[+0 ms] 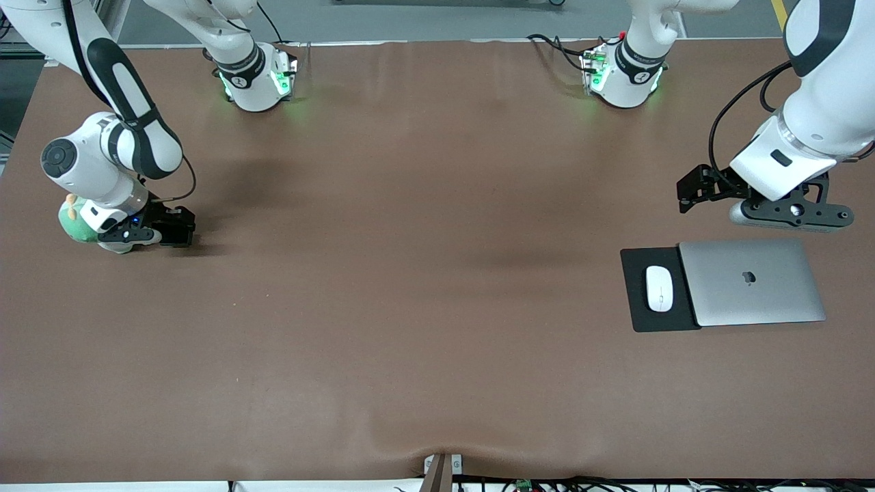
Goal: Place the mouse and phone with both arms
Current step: 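Lower the phone beside the green plush toy and open the right gripper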
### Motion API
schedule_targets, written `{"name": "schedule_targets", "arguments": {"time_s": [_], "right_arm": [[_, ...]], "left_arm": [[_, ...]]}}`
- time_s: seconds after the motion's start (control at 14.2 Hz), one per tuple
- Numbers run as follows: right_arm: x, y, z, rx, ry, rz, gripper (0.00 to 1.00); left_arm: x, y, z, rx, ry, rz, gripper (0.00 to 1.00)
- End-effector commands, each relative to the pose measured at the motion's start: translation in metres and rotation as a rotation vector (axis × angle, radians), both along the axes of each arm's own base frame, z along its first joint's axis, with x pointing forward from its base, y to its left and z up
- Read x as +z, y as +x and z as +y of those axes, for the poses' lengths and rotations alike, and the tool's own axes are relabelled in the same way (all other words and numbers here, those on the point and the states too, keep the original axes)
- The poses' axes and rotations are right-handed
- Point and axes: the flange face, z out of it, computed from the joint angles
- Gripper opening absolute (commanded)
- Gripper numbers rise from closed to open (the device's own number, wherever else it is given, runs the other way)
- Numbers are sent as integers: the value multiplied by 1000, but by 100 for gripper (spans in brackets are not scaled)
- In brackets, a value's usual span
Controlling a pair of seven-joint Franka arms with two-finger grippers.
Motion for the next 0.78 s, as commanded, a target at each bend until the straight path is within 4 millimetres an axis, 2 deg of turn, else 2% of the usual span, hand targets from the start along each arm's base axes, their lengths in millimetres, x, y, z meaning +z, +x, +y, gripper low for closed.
{"name": "schedule_targets", "arguments": {"time_s": [0.0,0.35,0.71], "right_arm": [[1,5,33,-25,29,-19,11],[-1,2,30,-28,31,-13,12],[-9,-12,24,-36,17,-30,20]], "left_arm": [[5,2,-3,-6,-5,10,100],[5,2,-2,-10,-4,10,100],[3,3,-3,-10,-5,13,100]]}}
